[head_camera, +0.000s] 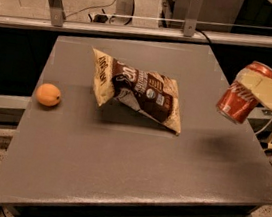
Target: Place coke can upright
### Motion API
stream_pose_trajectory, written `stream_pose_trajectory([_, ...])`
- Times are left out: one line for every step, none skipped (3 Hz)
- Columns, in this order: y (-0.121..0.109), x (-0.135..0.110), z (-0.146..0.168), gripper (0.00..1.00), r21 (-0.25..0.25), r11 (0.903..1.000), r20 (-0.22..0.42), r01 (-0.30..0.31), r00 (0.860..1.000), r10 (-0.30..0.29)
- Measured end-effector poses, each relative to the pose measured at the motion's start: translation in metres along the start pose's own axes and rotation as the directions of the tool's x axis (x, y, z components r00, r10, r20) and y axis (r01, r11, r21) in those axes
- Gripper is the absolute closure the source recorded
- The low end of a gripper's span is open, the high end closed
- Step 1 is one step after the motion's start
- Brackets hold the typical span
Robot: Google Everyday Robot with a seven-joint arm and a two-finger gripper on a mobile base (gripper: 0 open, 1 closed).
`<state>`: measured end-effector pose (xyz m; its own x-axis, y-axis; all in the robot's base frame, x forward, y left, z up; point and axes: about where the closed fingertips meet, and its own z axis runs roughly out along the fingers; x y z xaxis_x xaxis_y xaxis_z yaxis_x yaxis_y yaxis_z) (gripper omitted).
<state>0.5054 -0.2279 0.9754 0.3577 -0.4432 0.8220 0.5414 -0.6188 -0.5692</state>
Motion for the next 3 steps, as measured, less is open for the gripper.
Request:
stream_pose_trajectory([-0.003,0.001,0.003,1.00,0.084,0.9790,-0.016,0.186,0.983,-0.185])
stream_pose_trajectory([-0.006,-0.007,0.001,1.00,0.131,0.9009,0.009,0.414,0.908,-0.418])
stream_pose_trajectory([-0.004,-0.018,-0.007,1.00,0.155,0.8087,0.036,0.567,0.815,-0.579])
